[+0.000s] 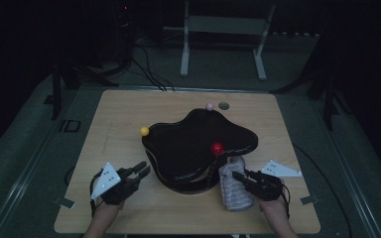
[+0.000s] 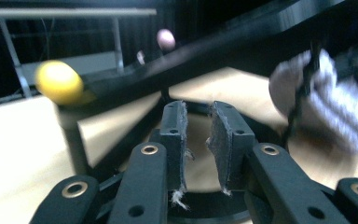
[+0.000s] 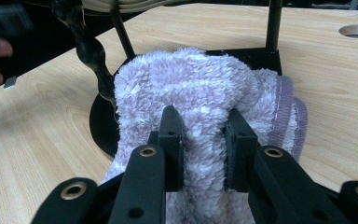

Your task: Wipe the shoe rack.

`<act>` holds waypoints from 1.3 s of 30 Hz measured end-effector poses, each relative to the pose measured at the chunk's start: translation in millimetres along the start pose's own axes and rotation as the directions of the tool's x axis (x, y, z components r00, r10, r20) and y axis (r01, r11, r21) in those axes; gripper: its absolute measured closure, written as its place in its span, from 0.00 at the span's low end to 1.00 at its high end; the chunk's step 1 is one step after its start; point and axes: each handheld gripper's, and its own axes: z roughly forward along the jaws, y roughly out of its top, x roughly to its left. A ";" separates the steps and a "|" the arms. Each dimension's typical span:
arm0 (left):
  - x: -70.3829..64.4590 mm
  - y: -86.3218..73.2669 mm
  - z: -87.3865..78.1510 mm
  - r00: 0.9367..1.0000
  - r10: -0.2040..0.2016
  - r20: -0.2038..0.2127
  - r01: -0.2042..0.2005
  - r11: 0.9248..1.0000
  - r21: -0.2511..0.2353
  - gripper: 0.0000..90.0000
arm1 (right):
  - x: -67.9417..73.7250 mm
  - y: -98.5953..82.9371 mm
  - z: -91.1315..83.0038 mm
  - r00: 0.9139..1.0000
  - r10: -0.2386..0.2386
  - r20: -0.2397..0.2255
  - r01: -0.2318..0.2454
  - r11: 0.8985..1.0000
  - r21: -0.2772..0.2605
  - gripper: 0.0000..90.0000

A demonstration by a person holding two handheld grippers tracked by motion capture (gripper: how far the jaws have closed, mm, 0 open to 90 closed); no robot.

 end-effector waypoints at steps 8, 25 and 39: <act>44.6 28.5 15.8 0.998 -0.026 -0.060 0.026 1.000 0.008 0.64 | 0.1 0.5 -1.6 1.000 -0.005 -0.001 0.005 1.000 -0.005 0.81; 94.5 21.2 84.5 0.995 -0.035 -0.097 0.049 0.989 0.138 0.50 | 3.1 0.4 -17.2 1.000 -0.015 -0.011 0.015 1.000 -0.024 0.81; 86.6 16.3 83.3 0.993 -0.047 -0.110 0.063 0.987 0.145 0.67 | 4.3 0.4 -20.8 1.000 -0.013 -0.018 0.012 0.999 -0.032 0.81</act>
